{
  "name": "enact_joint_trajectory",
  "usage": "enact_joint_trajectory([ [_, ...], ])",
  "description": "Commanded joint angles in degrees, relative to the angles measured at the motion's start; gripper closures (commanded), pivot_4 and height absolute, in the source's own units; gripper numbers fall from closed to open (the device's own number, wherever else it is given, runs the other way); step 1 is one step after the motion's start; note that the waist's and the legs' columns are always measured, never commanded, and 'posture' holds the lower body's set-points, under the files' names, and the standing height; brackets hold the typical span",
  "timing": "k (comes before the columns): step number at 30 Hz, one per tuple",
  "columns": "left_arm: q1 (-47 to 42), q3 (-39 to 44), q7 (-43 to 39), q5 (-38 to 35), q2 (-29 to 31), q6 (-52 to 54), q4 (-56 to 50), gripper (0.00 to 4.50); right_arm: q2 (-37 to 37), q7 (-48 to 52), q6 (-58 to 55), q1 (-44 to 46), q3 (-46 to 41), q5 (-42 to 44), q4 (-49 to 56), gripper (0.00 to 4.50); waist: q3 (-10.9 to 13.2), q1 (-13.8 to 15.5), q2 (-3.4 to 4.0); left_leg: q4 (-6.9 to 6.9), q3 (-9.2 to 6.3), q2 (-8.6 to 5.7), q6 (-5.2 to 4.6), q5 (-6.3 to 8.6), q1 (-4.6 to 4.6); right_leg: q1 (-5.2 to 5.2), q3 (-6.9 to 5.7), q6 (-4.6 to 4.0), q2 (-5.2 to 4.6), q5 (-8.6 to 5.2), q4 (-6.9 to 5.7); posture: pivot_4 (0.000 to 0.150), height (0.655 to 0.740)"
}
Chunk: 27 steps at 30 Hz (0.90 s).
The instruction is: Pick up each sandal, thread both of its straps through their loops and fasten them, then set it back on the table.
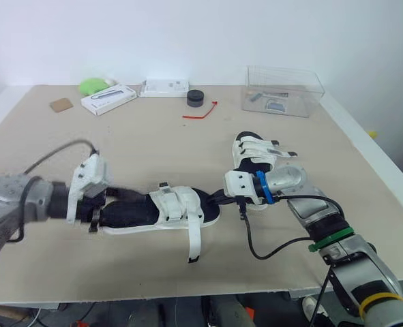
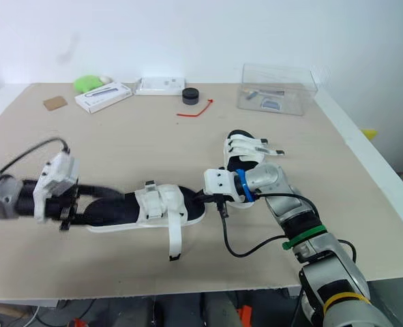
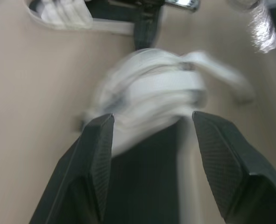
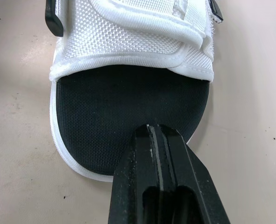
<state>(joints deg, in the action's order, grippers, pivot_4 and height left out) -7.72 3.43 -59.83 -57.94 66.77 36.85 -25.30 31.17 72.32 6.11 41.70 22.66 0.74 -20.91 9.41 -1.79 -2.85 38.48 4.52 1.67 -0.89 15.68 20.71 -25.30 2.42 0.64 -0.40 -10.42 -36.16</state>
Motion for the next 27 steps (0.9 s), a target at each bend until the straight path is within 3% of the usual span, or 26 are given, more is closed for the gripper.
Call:
enact_joint_trajectory([
  [1,4.60,3.08,5.12,-11.70,-1.45,7.84,-7.67,1.75,0.42,0.23,-0.79,-1.02,2.13,-4.02,-3.46,4.50,0.00,0.00,-0.01,-0.02,0.02,0.00,0.01,0.00,-0.02,0.01,0.01,0.00,-0.02,0.00,0.00,0.150,0.7400],
  [5,6.12,-1.35,12.41,-12.33,-7.39,10.65,-10.77,1.75,-0.01,0.09,-0.72,-0.68,2.21,-4.13,-3.77,4.50,-0.02,0.10,-0.02,-0.01,-0.04,0.00,0.05,-0.01,-0.10,0.06,0.02,-0.02,0.05,-0.01,-0.05,0.150,0.7400],
  [11,0.21,-12.19,17.29,-1.29,-18.46,11.91,-5.46,1.75,-0.40,-0.48,-0.58,-0.24,1.97,-4.73,-4.68,4.50,-0.08,0.36,-0.03,-0.01,-0.02,-0.03,0.10,-0.05,-0.21,0.12,0.14,-0.08,0.19,0.03,-0.08,0.150,0.7400],
  [15,-3.44,-16.65,16.74,4.46,-21.22,12.78,-3.24,1.75,-0.20,-0.76,-1.12,-0.67,1.52,-4.79,-4.10,4.50,-0.12,0.24,0.00,0.00,-0.03,-0.02,0.12,-0.07,-0.24,0.13,0.25,-0.17,0.31,0.08,-0.09,0.150,0.7400],
  [21,-5.46,-17.30,16.50,6.53,-25.50,12.92,-2.24,1.75,0.66,-1.08,-2.23,-2.46,0.92,-4.62,-2.04,4.50,-0.12,0.30,-0.01,-0.02,-0.02,-0.03,0.11,-0.07,-0.23,0.13,0.29,-0.15,0.26,0.09,-0.09,0.150,0.7400],
  [25,-7.06,-17.26,16.60,8.24,-28.34,13.18,-0.68,2.72,0.68,-1.39,-2.86,-2.67,0.83,-4.63,-1.51,4.50,-0.15,0.39,0.01,-0.02,-0.02,-0.06,0.11,-0.07,-0.22,0.14,0.29,-0.14,0.25,0.09,-0.07,0.150,0.7400],
  [27,-7.22,-17.10,16.12,8.58,-28.73,13.92,-0.52,3.67,0.67,-1.52,-3.01,-2.65,0.85,-4.64,-1.42,4.50,-0.15,0.39,0.01,-0.02,-0.02,-0.05,0.11,-0.07,-0.23,0.14,0.30,-0.14,0.27,0.09,-0.07,0.150,0.7400],
])
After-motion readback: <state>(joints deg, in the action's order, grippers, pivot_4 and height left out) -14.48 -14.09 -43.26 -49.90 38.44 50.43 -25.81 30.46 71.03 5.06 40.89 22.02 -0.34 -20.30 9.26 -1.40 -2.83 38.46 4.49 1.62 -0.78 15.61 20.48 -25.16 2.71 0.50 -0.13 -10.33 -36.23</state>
